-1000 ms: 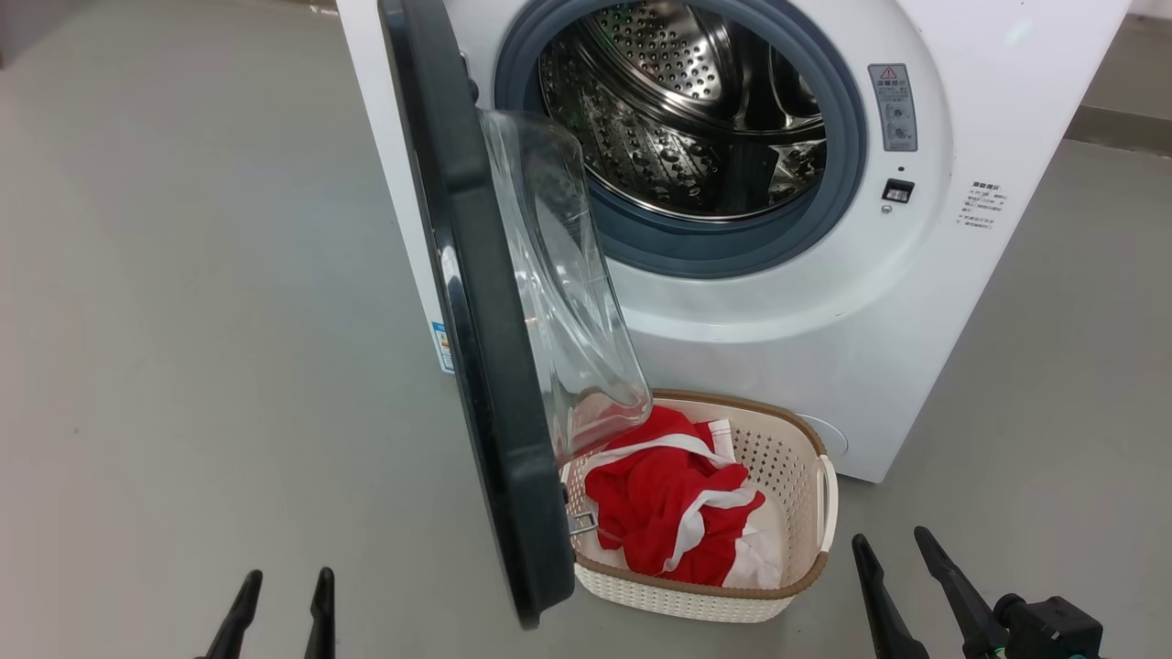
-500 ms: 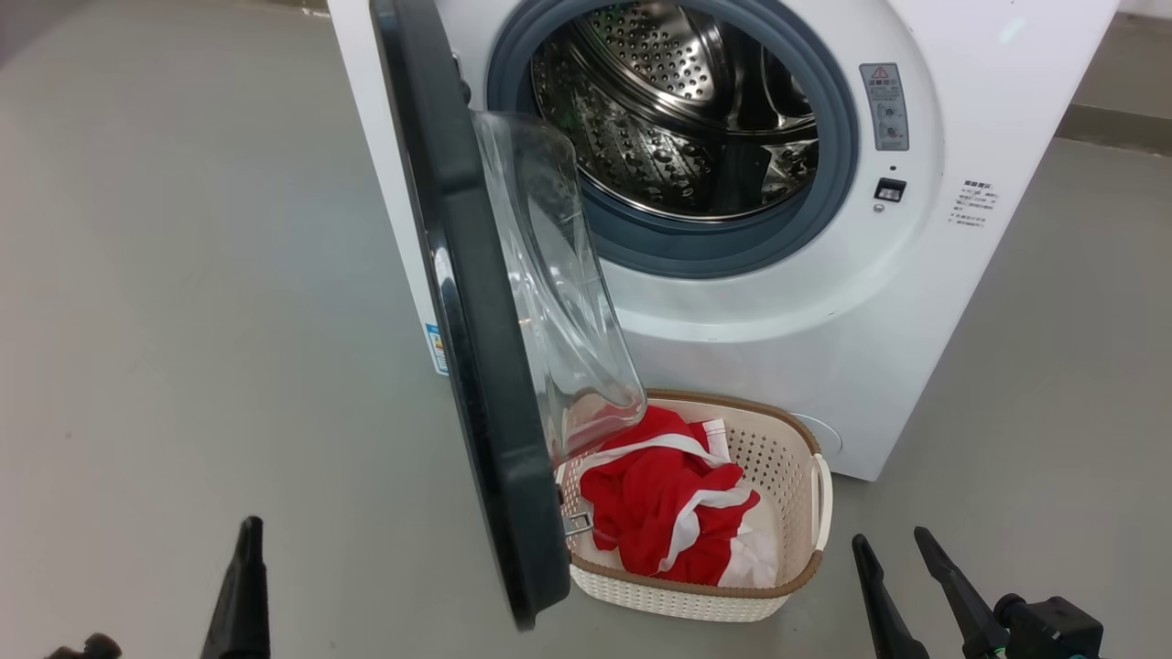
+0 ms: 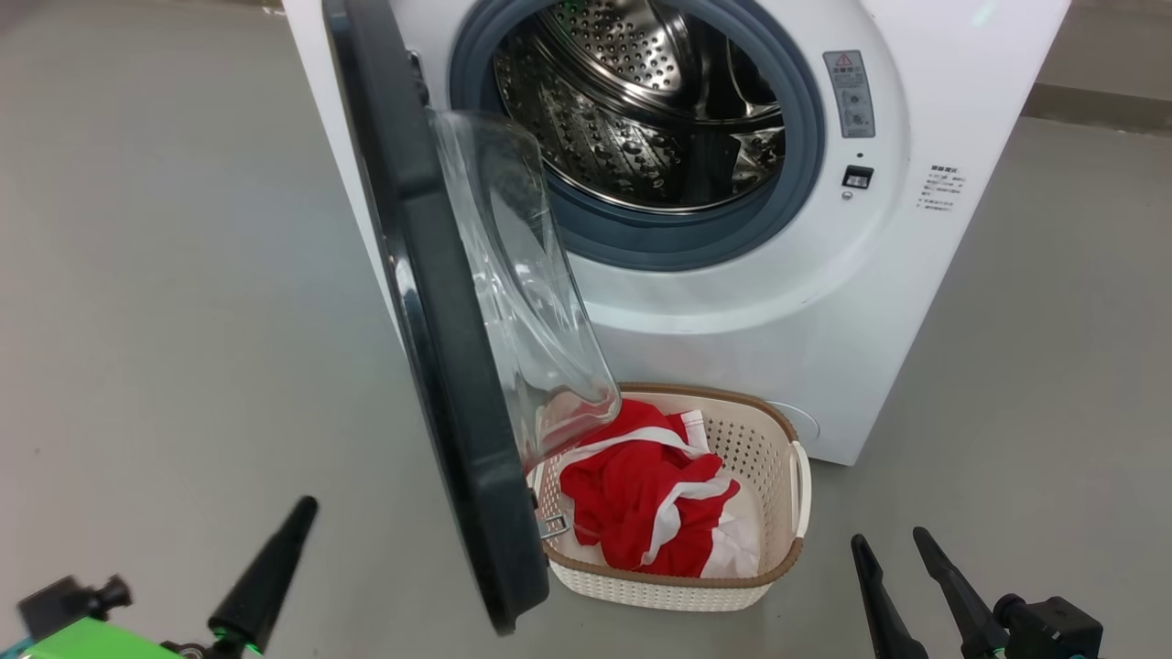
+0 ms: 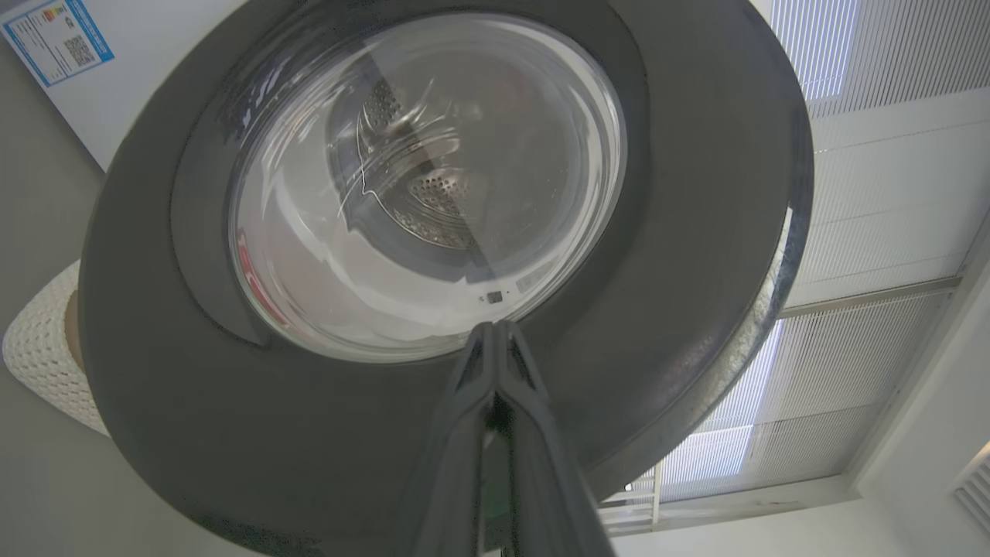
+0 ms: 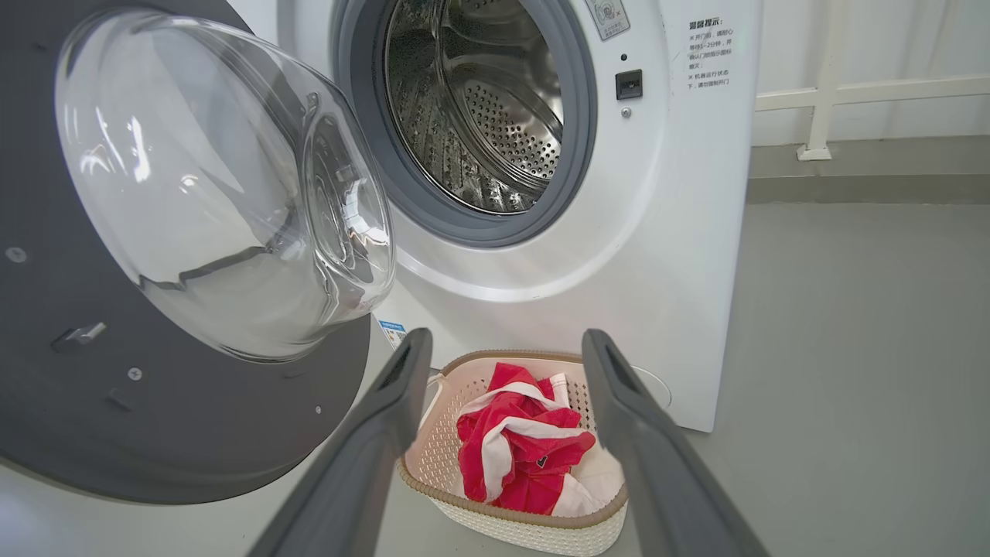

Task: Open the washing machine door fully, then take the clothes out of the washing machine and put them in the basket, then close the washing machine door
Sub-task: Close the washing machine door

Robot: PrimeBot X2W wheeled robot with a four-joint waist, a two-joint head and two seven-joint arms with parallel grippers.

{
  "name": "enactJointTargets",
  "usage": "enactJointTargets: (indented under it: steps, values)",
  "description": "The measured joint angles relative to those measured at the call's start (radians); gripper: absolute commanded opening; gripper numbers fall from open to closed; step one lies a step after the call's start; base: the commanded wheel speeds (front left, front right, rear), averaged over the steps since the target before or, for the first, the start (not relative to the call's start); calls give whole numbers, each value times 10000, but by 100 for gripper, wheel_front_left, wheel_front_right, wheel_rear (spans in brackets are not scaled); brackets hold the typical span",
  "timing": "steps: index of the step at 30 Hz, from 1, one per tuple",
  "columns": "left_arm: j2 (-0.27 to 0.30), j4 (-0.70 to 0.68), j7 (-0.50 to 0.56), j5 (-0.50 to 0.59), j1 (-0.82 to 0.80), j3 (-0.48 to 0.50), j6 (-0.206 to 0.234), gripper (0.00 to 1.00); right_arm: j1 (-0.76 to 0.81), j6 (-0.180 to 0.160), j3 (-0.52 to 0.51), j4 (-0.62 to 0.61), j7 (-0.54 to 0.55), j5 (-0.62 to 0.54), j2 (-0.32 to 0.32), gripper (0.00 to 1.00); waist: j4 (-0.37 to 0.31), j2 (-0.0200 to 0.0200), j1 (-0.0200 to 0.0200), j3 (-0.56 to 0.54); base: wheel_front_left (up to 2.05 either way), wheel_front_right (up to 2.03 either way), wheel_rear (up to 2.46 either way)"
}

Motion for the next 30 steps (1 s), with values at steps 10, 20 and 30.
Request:
enactJointTargets:
  steps: [10,20,30]
  values:
    - [-184,-199,2591,-437,-26,232,0,0,-312,0,-2,-13,0,-2,-2,100,-296,0,0,212,0,0,0]
    - [-995,-284,3225,238,-613,424,0,0,-399,0,12,-27,0,-2,-6,100,-857,0,0,433,0,0,0]
    - [-1463,-424,3386,917,-1019,449,2,0,-599,0,2,-104,0,-2,-8,100,-1556,0,0,674,0,0,0]
